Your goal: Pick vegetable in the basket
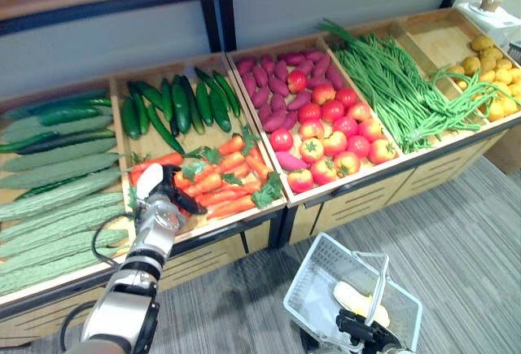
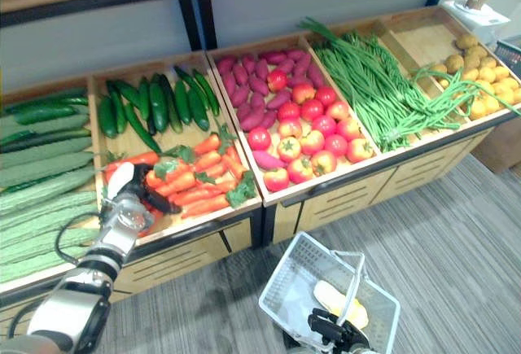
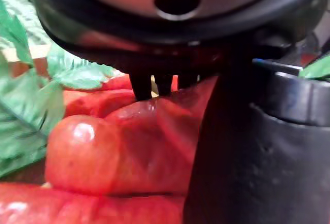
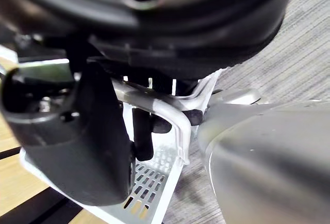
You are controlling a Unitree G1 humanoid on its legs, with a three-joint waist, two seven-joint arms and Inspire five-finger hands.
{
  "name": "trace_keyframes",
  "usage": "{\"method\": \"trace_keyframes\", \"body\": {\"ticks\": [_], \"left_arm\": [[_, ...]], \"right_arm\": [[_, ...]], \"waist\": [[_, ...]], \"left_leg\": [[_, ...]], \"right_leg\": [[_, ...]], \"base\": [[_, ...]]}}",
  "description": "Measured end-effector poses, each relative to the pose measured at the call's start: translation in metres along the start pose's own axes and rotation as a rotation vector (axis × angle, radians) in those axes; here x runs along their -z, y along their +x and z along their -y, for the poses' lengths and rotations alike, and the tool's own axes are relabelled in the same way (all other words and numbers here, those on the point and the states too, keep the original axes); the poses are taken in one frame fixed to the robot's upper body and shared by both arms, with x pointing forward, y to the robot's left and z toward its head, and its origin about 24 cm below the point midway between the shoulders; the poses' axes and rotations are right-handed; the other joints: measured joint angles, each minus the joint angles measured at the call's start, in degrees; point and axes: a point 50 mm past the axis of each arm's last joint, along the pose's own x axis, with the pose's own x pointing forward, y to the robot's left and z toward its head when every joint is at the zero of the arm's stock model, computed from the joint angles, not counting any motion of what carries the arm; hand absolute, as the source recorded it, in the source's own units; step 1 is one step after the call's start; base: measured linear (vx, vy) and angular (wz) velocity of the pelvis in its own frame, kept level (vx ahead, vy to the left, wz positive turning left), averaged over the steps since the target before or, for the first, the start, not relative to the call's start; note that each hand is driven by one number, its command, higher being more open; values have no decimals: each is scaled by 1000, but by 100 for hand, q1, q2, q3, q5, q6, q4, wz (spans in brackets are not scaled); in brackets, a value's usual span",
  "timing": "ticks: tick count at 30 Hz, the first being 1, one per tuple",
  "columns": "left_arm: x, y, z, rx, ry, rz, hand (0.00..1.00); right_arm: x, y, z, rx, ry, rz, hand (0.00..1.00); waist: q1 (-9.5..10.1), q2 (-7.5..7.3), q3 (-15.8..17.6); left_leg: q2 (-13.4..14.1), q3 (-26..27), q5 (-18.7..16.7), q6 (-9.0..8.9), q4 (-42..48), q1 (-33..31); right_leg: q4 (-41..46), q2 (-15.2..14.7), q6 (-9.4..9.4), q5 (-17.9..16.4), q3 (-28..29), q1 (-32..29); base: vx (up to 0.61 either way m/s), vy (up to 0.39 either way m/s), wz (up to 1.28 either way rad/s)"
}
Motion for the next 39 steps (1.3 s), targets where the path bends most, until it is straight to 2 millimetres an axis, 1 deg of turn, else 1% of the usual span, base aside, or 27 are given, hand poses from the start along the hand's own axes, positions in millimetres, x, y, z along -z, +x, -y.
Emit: {"method": "trace_keyframes", "body": {"ticks": [1, 3, 5, 9, 13, 15, 19, 21, 24, 26, 27, 28, 29, 31, 33, 35, 37, 38, 39], "left_arm": [[-4, 0, -2, -14, -8, 21, 0], [-4, 0, -1, -13, -10, 25, 0], [-4, 0, 0, -8, -16, 39, 0], [-4, 2, -5, -18, -24, 59, 0], [-4, 2, -6, -26, -26, 65, 0], [-9, 2, -10, -38, -26, 85, 0], [-18, 1, -11, -48, -30, 115, 0], [-27, 0, -12, -47, -39, 139, 0], [-44, -4, -15, -30, -99, 189, 0], [-74, -15, -17, 19, -231, 306, 0], [-83, -18, -20, 32, -273, 338, 0], [-97, -25, -25, 50, -347, 402, 0], [-108, -32, -30, 61, -403, 456, 0], [-113, -39, -35, 96, -491, 500, 0], [-111, -45, -34, 153, -580, 517, 0], [-95, -47, -25, 216, -661, 470, 0], [-86, -47, -22, 250, -713, 439, 0], [-80, -47, -19, 270, -721, 422, 0], [-72, -49, -13, 297, -718, 401, 0]], "right_arm": [[0, 0, 1, 1, 6, -1, 0], [0, 0, -1, -5, 16, 3, 0], [-4, 3, -7, -26, -5, 5, 0], [-10, 5, -12, -44, -41, 14, 0], [-11, 6, -13, -49, -46, 16, 0], [-11, 6, -13, -50, -39, 17, 0], [-10, 6, -15, -52, -26, 20, 0], [-7, 6, -17, -53, -5, 17, 0], [-3, 7, -20, -52, 39, 17, 0], [3, 5, -19, -43, 78, 15, 0], [5, 5, -18, -40, 86, 13, 0], [9, 3, -17, -31, 114, 10, 0], [14, 1, -15, -19, 140, 9, 0], [21, -2, -10, 3, 171, 1, 0], [32, -7, -1, 40, 198, -16, 0], [47, -14, 8, 82, 233, -49, 0], [53, -16, 11, 100, 250, -62, 0], [58, -19, 13, 115, 260, -72, 0], [65, -22, 17, 136, 276, -90, 0]], "waist": [[14, 6, 11], [19, -16, 24], [11, -34, 38], [2, -44, 47], [-4, -74, 64], [-4, -74, 64], [-25, -173, 120], [-70, -225, 135], [-66, -256, 135], [-51, -259, 131], [-47, -261, 129], [-21, -260, 109], [-12, -245, 93], [-15, -189, -20], [-15, -76, -169], [9, 59, -475], [25, 82, -509], [29, 93, -567], [68, 89, -692]], "left_leg": [[-19, 4, 15, 17, 7, -45], [-20, 7, 16, 16, 26, -53], [-20, 18, 20, 17, 26, -88], [-49, 20, 30, 29, 3, -188], [-89, 19, 31, 31, 3, -179], [-119, 10, 30, 31, 2, -178], [-168, -56, 28, 37, 2, -158], [-192, -188, 30, 41, 21, -125], [-191, -260, 39, 53, 30, -41], [-173, -364, 40, 54, 31, 82], [-160, -380, 40, 54, 31, 116], [-146, -391, 40, 53, 31, 183], [-143, -409, 39, 53, 31, 263], [-137, -443, 39, 53, 30, 327], [-122, -499, 37, 51, 27, 448], [-80, -521, 9, 18, -1, 496], [-50, -542, 4, 11, -2, 600], [-26, -553, -14, -10, -3, 627], [-10, -576, -16, -12, -5, 622]], "right_leg": [[-30, -16, -9, 22, 0, -27], [-33, -15, -13, 25, -1, -36], [-61, -12, -20, 56, 9, -69], [-123, -34, -6, 128, 28, -154], [-131, -67, 13, 145, 49, -152], [-131, -104, 24, 151, 39, -141], [-146, -184, 36, 156, -38, -54], [-177, -236, 38, 154, -150, 82], [-213, -248, 38, 154, -229, 240], [-222, -226, 40, 148, -304, 423], [-222, -217, 39, 146, -314, 461], [-221, -203, 41, 133, -320, 531], [-222, -200, 39, 97, -327, 625], [-221, -193, 34, 65, -327, 684], [-223, -183, 32, 9, -346, 828], [-224, -140, 21, -41, -381, 896], [-262, -114, 1, -55, -411, 1035], [-272, -94, -9, -62, -424, 1076], [-277, -81, -12, -63, -432, 1081]], "base": [[0, 0, 0], [0, 0, 0], [-31, -6, -3], [-48, -4, -1], [-13, 1, 0], [-10, 14, 4], [-3, 22, 14], [18, 22, 27], [32, 11, 17], [41, 0, 18], [32, -9, 10], [31, -17, 5], [0, 0, 0], [0, 0, 0], [27, -37, 5], [0, -43, 8], [-25, -40, 8], [-75, -56, 8], [-64, -48, 6]]}}
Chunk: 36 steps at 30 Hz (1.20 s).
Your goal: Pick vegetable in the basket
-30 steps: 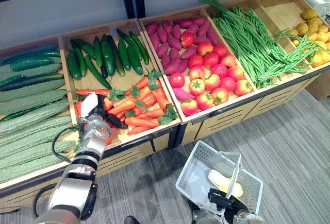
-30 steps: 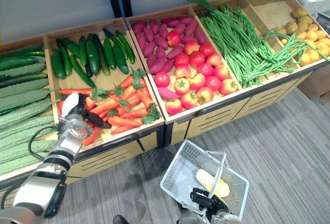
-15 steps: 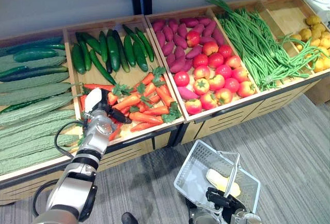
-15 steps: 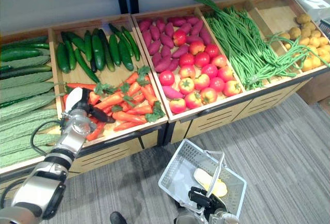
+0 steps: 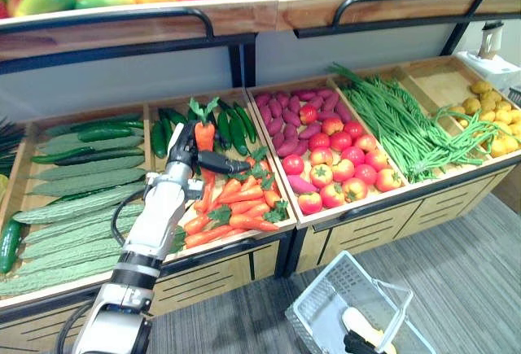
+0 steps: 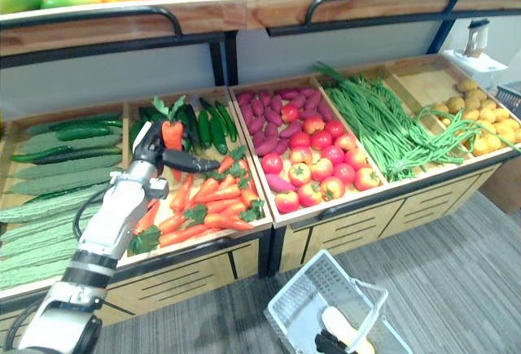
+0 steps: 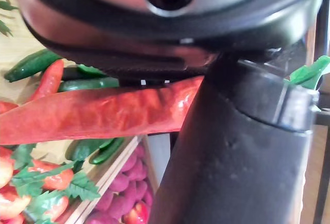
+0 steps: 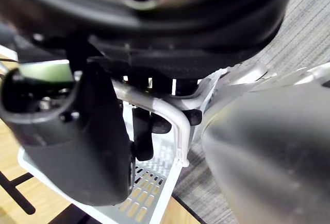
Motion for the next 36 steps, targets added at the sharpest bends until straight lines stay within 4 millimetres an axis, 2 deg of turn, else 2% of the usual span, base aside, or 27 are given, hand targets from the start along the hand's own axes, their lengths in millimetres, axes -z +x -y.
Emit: {"method": "trace_keyframes", "body": {"ticks": [5, 10, 12, 13, 19, 29, 32, 36], "left_arm": [[17, -10, -6, 17, -42, -57, 0], [29, -18, -9, 54, -212, -89, 0], [37, -24, -4, 77, -305, -111, 0], [47, -31, 5, 105, -387, -138, 0], [72, -49, 24, 155, -471, -222, 0], [74, -51, 43, 267, -459, -244, 0], [71, -50, 55, 325, -447, -246, 0], [48, -36, 83, 439, -431, -188, 0]], "right_arm": [[17, -7, 16, 52, 18, -45, 0], [28, -12, 25, 88, 30, -78, 0], [30, -13, 27, 99, 48, -82, 0], [30, -13, 29, 110, 59, -82, 0], [31, -13, 30, 115, 58, -87, 0], [34, -15, 33, 133, 64, -103, 0], [34, -15, 33, 134, 71, -104, 0], [37, -16, 36, 152, 152, -92, 0]], "waist": [[22, -33, -248], [28, -37, -444], [28, -22, -492], [29, -6, -514], [24, 6, -540], [-63, 35, -600], [-181, 36, -603], [-322, 36, -603]], "left_leg": [[-6, -71, 5, 6, -2, 32], [-18, -73, 12, 9, -2, 37], [-16, -72, 13, 8, -2, 46], [-15, -75, 13, 8, -2, 64], [14, -73, 12, 6, -3, 122], [27, 70, 4, -11, -3, 199], [26, 118, 0, -16, -2, 196], [33, 213, -7, -25, 2, 204]], "right_leg": [[-32, -11, 0, 6, -42, 87], [-36, -16, -4, 16, -36, 94], [-41, -13, -7, 19, -35, 103], [-48, -10, -8, 19, -36, 126], [-50, 14, -16, 23, -25, 172], [-52, 67, -27, 42, 115, 157], [-21, 85, -28, 44, 166, 101], [80, 120, -32, 18, 266, -2]], "base": [[-35, -24, 7], [0, 0, 0], [-4, -15, 0], [-9, -31, 1], [-19, -31, -1], [-7, -37, -7], [-7, -45, -11], [-7, -47, -12]]}}
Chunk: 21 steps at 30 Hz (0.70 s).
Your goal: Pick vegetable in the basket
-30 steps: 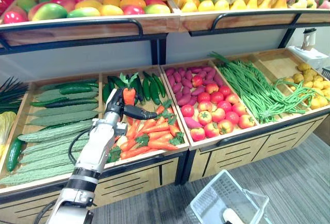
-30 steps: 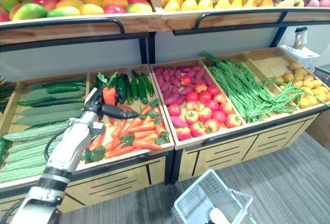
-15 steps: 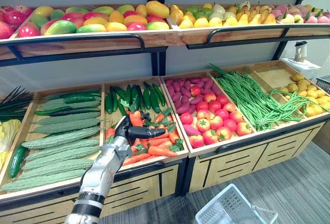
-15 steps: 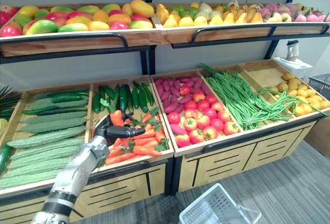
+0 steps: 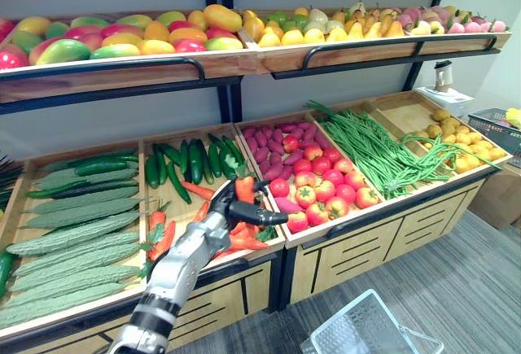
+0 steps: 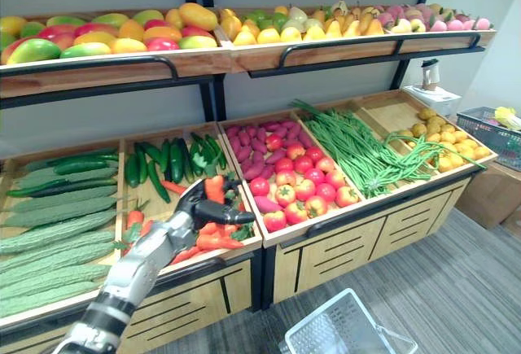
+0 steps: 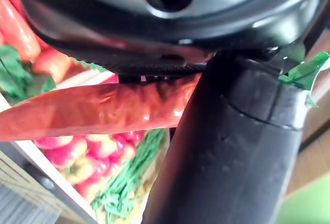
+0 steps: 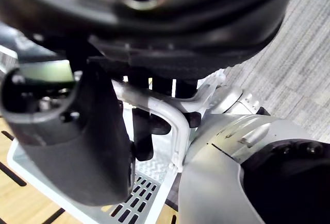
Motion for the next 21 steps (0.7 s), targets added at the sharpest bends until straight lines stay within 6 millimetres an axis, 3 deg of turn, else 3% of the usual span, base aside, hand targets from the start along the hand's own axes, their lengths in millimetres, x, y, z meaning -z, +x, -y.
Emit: {"method": "trace_keyframes", "body": {"ticks": [3, 4, 6, 7, 8, 9, 11, 13, 15, 16, 17, 21], "left_arm": [[-20, 17, 21, 83, -17, 61, 0], [-28, 21, 25, 99, -11, 85, 0], [-34, 21, 24, 81, 0, 113, 0], [-37, 21, 23, 66, -2, 126, 0], [-46, 20, 26, 40, -5, 170, 0], [-51, 20, 30, 39, -1, 191, 0], [-57, 18, 39, 58, 32, 226, 0], [-63, 13, 43, 71, 42, 257, 0], [-75, 2, 46, 95, 83, 311, 0], [-78, 1, 46, 101, 92, 322, 0], [-76, -3, 39, 86, 114, 314, 0], [-72, -7, 32, 64, 146, 303, 0]], "right_arm": [[4, -1, 4, 17, 56, -7, 0], [8, -1, 2, 16, 67, -19, 0], [11, 0, -5, -7, 67, -30, 0], [11, 0, -8, -21, 52, -30, 0], [2, 0, -10, -41, -3, -11, 0], [-4, 1, -10, -43, -35, -5, 0], [-15, 2, -11, -54, -118, 1, 0], [-19, 3, -16, -72, -151, -5, 0], [-25, 4, -24, -104, -174, 10, 0], [-26, 5, -26, -111, -172, 13, 0], [-25, 5, -31, -124, -165, 22, 0], [-18, 4, -31, -126, -159, 23, 0]], "waist": [[-264, -3, 10], [-314, -76, 56], [-263, -218, 121], [-236, -236, 117], [-37, -182, 192], [42, -83, 245], [74, 62, 331], [162, 30, 357], [291, -29, 369], [289, -52, 392], [393, -158, 503], [441, -220, 533]], "left_leg": [[28, 45, -1, -4, 48, 53], [126, 30, -119, -31, 372, 81], [491, -607, -573, 480, 1713, -157], [636, -1150, -667, 621, 2413, -433], [654, -2336, -889, 457, 3548, -902], [534, -2700, -1225, 326, 3768, -967], [163, -3399, -1829, 357, 3567, -1003], [-260, -3856, -2049, 421, 3139, -1014], [-536, -4182, -2218, 430, 2572, -822], [-577, -4121, -2241, 390, 2452, -780], [-744, -3829, -2274, 360, 2342, -661], [-873, -3604, -2351, 503, 2348, -570]], "right_leg": [[387, 53, -22, -209, 74, -176], [585, 100, -64, -333, 199, -259], [802, 260, -153, -431, 629, -295], [881, 355, -197, -440, 839, -343], [1027, 548, -267, -424, 1384, -462], [1095, 667, -295, -402, 1635, -527], [1112, 943, -343, -362, 2042, -530], [1116, 1021, -355, -343, 2212, -592], [1167, 1032, -123, -249, 2458, -819], [1180, 1016, -41, -222, 2499, -886], [1102, 881, 163, -94, 2732, -898], [562, 528, 196, 81, 2639, -689]], "base": [[8, -68, -16], [19, -116, -69], [37, -185, -106], [51, -190, -170], [50, -107, -200], [38, 50, -203], [13, 175, -135], [-20, 183, -115], [-18, 220, -105], [-35, 283, -80], [-66, 261, -55], [-94, 187, -26]]}}
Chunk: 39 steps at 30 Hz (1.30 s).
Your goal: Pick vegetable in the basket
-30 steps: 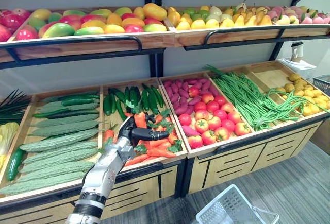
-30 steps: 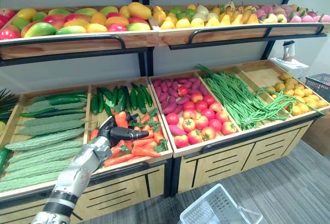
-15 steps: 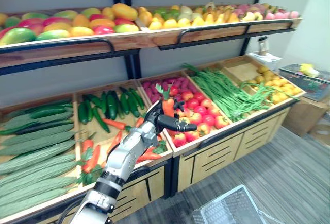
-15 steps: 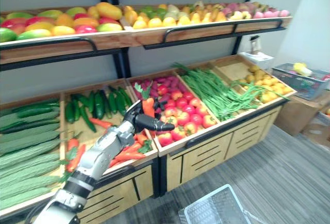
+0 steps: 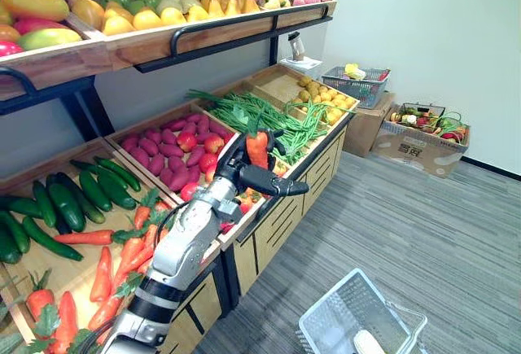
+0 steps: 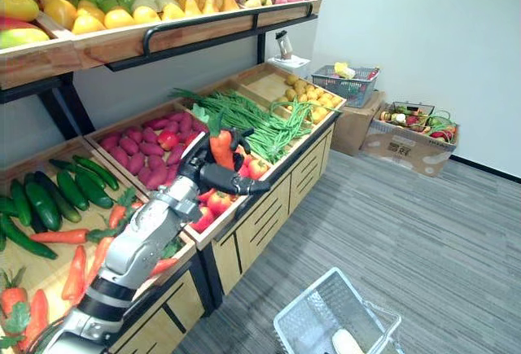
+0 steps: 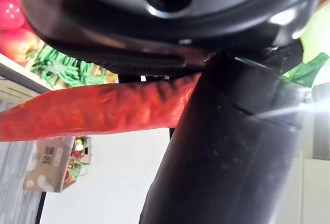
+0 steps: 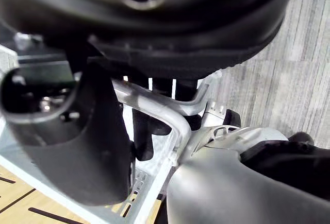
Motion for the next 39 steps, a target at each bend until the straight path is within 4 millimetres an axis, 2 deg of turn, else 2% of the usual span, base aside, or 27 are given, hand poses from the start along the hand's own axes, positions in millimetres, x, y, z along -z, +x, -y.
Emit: {"method": "trace_keyframes", "body": {"ticks": [5, 9, 10, 11, 12, 13, 14, 15, 16, 17, 18, 19, 20, 21, 22, 23, 24, 25, 28, 30, 34, 38, 39], "left_arm": [[-3, 1, 0, 27, 14, 7, 0], [-3, 1, -1, 30, 19, 7, 0], [-3, 0, -2, 29, 19, 8, 0], [-4, -3, -7, 15, 24, 17, 0], [-5, -4, -11, 3, 23, 24, 0], [-9, -9, -22, -43, 33, 46, 0], [-10, -14, -31, -86, 34, 54, 0], [-8, -21, -39, -132, 27, 54, 0], [-8, -25, -43, -151, 29, 54, 0], [-8, -35, -53, -201, 42, 59, 0], [-5, -44, -60, -244, 42, 49, 0], [-4, -50, -68, -278, 48, 39, 0], [-4, -51, -69, -282, 54, 34, 0], [-8, -52, -70, -274, 73, 45, 0], [-5, -59, -75, -294, 81, 27, 0], [0, -62, -77, -308, 75, 6, 0], [10, -69, -79, -324, 64, -37, 0], [14, -74, -80, -333, 61, -58, 0], [18, -76, -82, -343, 65, -74, 0], [16, -77, -84, -346, 80, -79, 0], [9, -74, -87, -338, 106, -68, 0], [9, -74, -88, -341, 154, -77, 0], [9, -74, -88, -341, 160, -79, 0]], "right_arm": [[0, -1, 3, 8, 9, 2, 0], [3, -1, 3, 12, 38, 6, 0], [3, -1, 2, 10, 48, 8, 0], [-2, -1, 4, 16, 62, 29, 0], [-6, -1, 5, 17, 69, 43, 0], [-13, 0, 3, 8, 59, 55, 0], [-13, 0, 2, 7, 60, 61, 0], [-10, -1, 6, 20, 63, 57, 0], [-5, -3, 10, 32, 66, 48, 0], [0, -4, 12, 42, 63, 38, 0], [-1, -4, 13, 46, 50, 41, 0], [-2, -3, 10, 41, 46, 45, 0], [-3, -3, 9, 40, 50, 46, 0], [-6, -2, 10, 41, 48, 48, 0], [-8, 0, 9, 63, 84, 62, 0], [-11, -1, 12, 68, 82, 68, 0], [-12, -3, 19, 88, 84, 64, 0], [-14, -5, 26, 105, 76, 68, 0], [-25, -12, 41, 135, 56, 69, 0], [-40, -22, 53, 153, 51, 133, 0], [-86, -45, 73, 173, 4, 287, 0], [-153, -78, 71, 171, -165, 500, 0], [-161, -83, 71, 171, -187, 524, 0]], "waist": [[-50, -21, 4], [-57, -24, 13], [-2, -43, 41], [22, -51, 73], [63, -13, 71], [197, 83, 133], [201, 18, 112], [160, -51, 75], [158, -93, 39], [217, -171, -23], [239, -102, -73], [353, -110, -89], [414, -50, -134], [463, 29, -135], [441, -69, -143], [396, -95, -160], [311, -12, -184], [302, 44, -218], [297, 67, -207], [257, 52, -198], [149, -42, -149], [155, -180, -94], [155, -193, -93]], "left_leg": [[-49, 209, -39, 60, -28, 86], [44, 437, -135, 13, 33, 181], [153, 586, -179, 9, 74, 264], [187, 788, -178, 10, 37, 362], [231, 923, -164, 18, -12, 414], [394, 1269, -148, 39, -92, 486], [414, 1444, -149, 36, -97, 539], [414, 1508, -173, -5, -72, 618], [401, 1537, -188, -31, -16, 675], [405, 1642, -212, -65, 154, 630], [506, 1675, -171, 32, 287, 529], [501, 1656, -129, 362, 285, 366], [464, 1585, -92, 375, -110, 377], [596, 1695, 228, 22, -625, 417], [539, 1870, 252, -110, -645, 478], [561, 1877, 251, -110, -598, 469], [622, 1853, 260, -95, -534, 418], [673, 1782, 263, -86, -503, 345], [661, 1603, 282, -67, -594, 275], [614, 1562, 286, -72, -669, 268], [405, 1418, 374, -100, -800, 218], [181, 1313, 386, -5, -782, 172], [154, 1281, 397, 11, -788, 163]], "right_leg": [[-362, -167, 85, 286, -84, 80], [-391, -56, 63, 443, -198, 66], [-417, -118, -254, 433, -661, 28], [-430, -317, -840, 332, -1603, -12], [-459, -368, -1017, 241, -1945, -26], [204, -418, -930, 17, -2332, -338], [1035, -514, -870, -153, -2498, -594], [1945, -695, -772, -501, -2734, -627], [2117, -783, -691, -695, -2858, -619], [2015, -688, -715, -691, -3108, -618], [1616, -514, -881, -534, -3073, -527], [580, -348, -982, -45, -2873, -249], [-140, -275, -976, 331, -2747, 9], [400, -256, -942, -265, -3238, -100], [655, -399, -563, -451, -3393, -206], [584, -344, -561, -367, -3376, -158], [216, -221, -611, -173, -3353, -4], [-152, -110, -653, 45, -3263, 64], [-530, 0, -697, 341, -3104, 60], [-689, 11, -697, 495, -3055, 71], [-1073, -143, -607, 802, -3062, 203], [-1508, -382, -492, 1048, -3061, 406], [-1508, -411, -488, 1050, -3078, 407]], "base": [[-18, 84, -25], [40, 39, -31], [5, 21, -68], [2, 43, -79], [-16, 77, -111], [-6, 73, -105], [37, 46, -87], [88, 9, -37], [201, -3, -50], [199, -17, -78], [210, -26, -129], [75, -17, -115], [9, -16, -128], [-7, 5, -113], [24, -19, -94], [36, -21, -55], [-2, -51, -34], [-22, -55, -43], [-54, -45, -35], [-119, -9, -20], [-156, 26, 9], [-200, 55, 11], [-170, 40, 17]]}}
